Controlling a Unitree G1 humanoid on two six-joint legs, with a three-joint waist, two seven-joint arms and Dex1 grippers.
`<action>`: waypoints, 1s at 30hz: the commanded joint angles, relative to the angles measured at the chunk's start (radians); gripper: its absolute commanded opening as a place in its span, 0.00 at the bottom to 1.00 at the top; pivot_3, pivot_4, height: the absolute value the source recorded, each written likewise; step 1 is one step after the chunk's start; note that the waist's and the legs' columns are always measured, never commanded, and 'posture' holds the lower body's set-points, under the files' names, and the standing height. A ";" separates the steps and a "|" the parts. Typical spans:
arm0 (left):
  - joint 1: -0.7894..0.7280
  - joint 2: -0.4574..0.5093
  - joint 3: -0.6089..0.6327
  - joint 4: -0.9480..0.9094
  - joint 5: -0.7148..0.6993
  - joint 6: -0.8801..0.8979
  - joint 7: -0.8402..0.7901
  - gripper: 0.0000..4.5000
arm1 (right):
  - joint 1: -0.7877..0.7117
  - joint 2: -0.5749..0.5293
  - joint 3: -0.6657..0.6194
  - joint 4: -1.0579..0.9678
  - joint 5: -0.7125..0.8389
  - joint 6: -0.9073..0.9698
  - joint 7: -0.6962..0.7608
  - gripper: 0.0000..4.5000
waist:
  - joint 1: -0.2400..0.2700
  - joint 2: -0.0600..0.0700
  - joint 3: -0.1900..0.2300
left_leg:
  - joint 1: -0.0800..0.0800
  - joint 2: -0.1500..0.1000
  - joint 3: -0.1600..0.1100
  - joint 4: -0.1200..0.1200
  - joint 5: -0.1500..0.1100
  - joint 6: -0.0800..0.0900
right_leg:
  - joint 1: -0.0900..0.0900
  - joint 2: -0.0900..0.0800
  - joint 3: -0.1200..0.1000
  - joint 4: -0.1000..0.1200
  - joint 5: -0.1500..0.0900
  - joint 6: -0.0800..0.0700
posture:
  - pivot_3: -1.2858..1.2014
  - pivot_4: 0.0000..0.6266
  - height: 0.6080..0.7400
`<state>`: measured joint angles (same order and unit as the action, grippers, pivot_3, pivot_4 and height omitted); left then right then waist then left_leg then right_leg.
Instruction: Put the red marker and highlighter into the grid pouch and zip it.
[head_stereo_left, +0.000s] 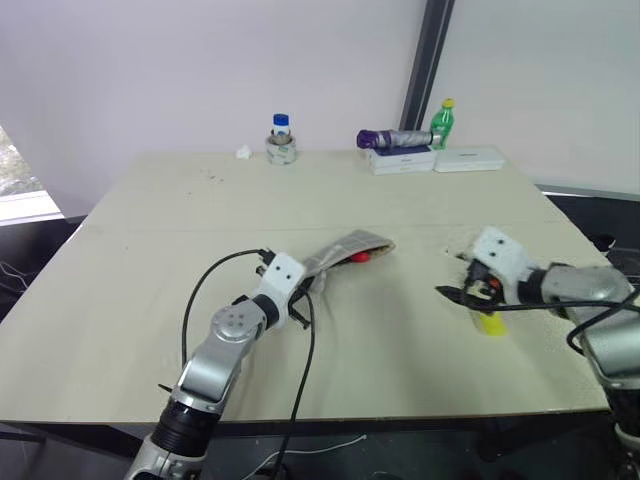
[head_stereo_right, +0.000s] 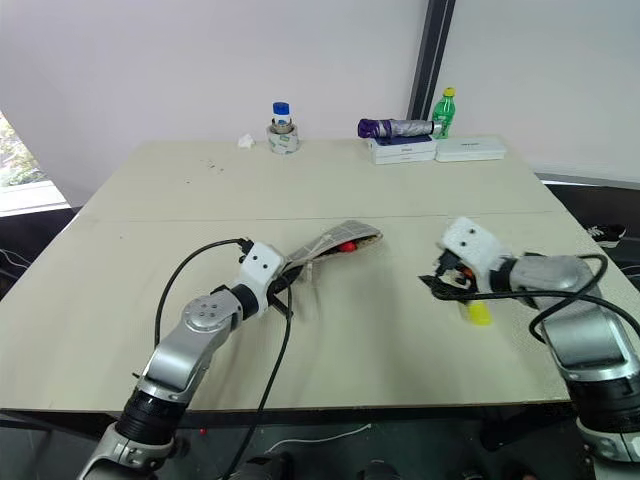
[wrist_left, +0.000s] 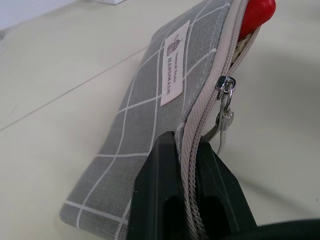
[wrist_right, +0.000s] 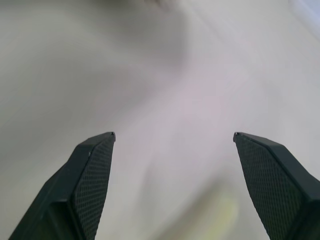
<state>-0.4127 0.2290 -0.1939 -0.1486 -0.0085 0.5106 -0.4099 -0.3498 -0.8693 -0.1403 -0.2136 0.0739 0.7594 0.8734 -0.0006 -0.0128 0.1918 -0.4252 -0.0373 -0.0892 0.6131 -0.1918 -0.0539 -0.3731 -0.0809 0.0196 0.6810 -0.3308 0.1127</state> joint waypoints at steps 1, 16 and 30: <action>-0.032 -0.011 -0.003 0.010 0.006 -0.016 0.009 0.00 | 0.047 0.032 -0.083 0.037 0.015 0.068 -0.094 0.87 | 0.001 0.000 0.000 | 0.000 0.000 0.000 0.000 0.000 0.000 | 0.000 0.000 0.000 0.000 0.000 0.000 | 0.52 0.24 1.00; -0.068 -0.018 -0.004 0.067 0.007 -0.066 0.012 0.00 | 0.062 0.124 -0.163 0.154 0.098 0.239 -0.274 0.36 | 0.005 0.000 0.000 | 0.000 0.000 0.000 0.001 0.000 0.000 | 0.001 0.000 0.000 0.000 0.000 0.000 | 0.52 0.24 1.00; -0.076 -0.007 -0.012 0.078 0.022 -0.102 0.004 0.00 | -0.054 -0.008 0.022 -0.219 0.225 0.119 -0.072 0.20 | -0.012 0.000 0.000 | 0.000 0.000 -0.001 0.000 0.000 0.000 | 0.001 0.001 -0.001 0.000 0.000 0.001 | 0.52 0.24 1.00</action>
<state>-0.4713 0.2210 -0.2054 -0.0526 0.0061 0.4378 -0.4076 -0.3766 -0.8604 -0.1289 -0.3775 0.2765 0.8730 0.7882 -0.0122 -0.0129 0.1919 -0.4254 -0.0376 -0.0897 0.6136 -0.1918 -0.0540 -0.3725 -0.0803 0.0191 0.6810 -0.3306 0.1135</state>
